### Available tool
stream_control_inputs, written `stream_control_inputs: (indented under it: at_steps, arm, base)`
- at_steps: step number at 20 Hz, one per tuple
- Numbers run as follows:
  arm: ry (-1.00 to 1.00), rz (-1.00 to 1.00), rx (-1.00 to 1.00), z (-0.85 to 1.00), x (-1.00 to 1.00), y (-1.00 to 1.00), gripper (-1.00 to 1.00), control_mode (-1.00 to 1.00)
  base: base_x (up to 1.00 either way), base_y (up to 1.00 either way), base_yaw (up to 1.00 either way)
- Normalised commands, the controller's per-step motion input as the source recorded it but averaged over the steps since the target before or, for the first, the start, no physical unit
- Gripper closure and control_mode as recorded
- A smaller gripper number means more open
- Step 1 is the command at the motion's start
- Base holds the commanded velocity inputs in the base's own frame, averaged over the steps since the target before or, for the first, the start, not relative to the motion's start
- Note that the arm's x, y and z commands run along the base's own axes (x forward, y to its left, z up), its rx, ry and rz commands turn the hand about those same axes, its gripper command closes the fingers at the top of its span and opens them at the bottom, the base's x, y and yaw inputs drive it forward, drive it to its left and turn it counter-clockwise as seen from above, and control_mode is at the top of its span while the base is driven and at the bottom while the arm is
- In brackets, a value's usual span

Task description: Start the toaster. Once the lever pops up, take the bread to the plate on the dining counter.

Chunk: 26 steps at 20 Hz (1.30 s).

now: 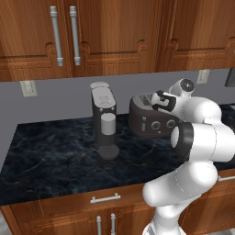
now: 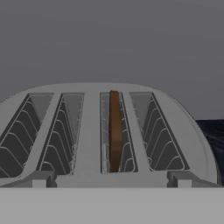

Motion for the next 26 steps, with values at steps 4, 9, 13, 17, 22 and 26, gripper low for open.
stream_control_inputs:
  at_steps: [4, 9, 13, 17, 22, 26]
  arm:
    - [0.00, 0.00, 0.00, 0.00, 0.00, 0.00, -1.00, -1.00]
    - [0.00, 0.00, 0.00, 0.00, 0.00, 0.00, -1.00, -1.00]
    - [0.00, 0.00, 0.00, 0.00, 0.00, 0.00, -1.00, -1.00]
    - [0.00, 0.00, 0.00, 0.00, 0.00, 0.00, -1.00, -1.00]
    - [0.00, 0.00, 0.00, 0.00, 0.00, 0.00, -1.00, -1.00]
    - [0.00, 0.00, 0.00, 0.00, 0.00, 0.00, -1.00, -1.00]
  base:
    - [0.00, 0.00, 0.00]
    - [0.00, 0.00, 0.00]
    - [0.00, 0.00, 0.00]
    - [0.00, 0.00, 0.00]
    - [0.00, 0.00, 0.00]
    - [0.00, 0.00, 0.00]
